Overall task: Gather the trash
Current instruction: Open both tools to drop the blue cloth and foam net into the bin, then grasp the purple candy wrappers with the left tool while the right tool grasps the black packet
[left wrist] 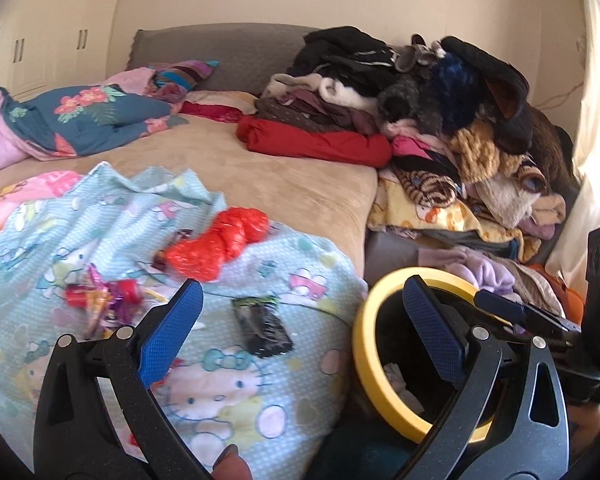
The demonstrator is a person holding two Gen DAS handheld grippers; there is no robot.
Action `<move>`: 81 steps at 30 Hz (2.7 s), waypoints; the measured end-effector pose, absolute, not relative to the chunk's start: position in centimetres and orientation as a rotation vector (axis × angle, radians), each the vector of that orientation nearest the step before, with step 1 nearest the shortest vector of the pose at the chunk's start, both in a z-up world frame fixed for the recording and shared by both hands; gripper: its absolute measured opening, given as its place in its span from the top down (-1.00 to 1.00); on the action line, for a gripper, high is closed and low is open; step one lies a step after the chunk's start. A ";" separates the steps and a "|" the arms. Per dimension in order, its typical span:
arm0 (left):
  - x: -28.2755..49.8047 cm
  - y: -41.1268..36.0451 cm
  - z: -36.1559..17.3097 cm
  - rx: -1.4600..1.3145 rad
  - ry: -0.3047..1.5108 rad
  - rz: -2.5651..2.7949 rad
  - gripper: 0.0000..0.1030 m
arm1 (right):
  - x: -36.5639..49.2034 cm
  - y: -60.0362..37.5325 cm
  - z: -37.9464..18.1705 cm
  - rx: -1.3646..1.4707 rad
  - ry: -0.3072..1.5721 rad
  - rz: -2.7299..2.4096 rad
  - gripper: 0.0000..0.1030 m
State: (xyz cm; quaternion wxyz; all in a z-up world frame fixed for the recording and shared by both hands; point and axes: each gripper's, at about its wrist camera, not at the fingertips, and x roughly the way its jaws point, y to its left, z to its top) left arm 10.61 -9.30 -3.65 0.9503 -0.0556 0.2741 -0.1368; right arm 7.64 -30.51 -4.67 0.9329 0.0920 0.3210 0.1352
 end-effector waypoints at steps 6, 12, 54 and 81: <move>10.6 -6.7 -3.1 -0.145 0.537 -0.223 -0.79 | 8.0 -27.9 -4.2 0.157 0.658 0.326 -0.41; 10.6 -4.7 -2.6 -0.170 0.514 -0.184 -0.79 | 8.4 -25.6 -3.4 0.125 0.654 0.371 -0.41; 14.7 8.3 -9.6 -0.407 0.655 0.058 -0.76 | 15.9 -16.0 -8.9 0.024 0.860 0.430 -0.41; 19.4 9.1 -12.6 -0.550 0.767 0.033 0.32 | 18.8 -13.3 -12.9 -0.076 1.010 0.410 0.46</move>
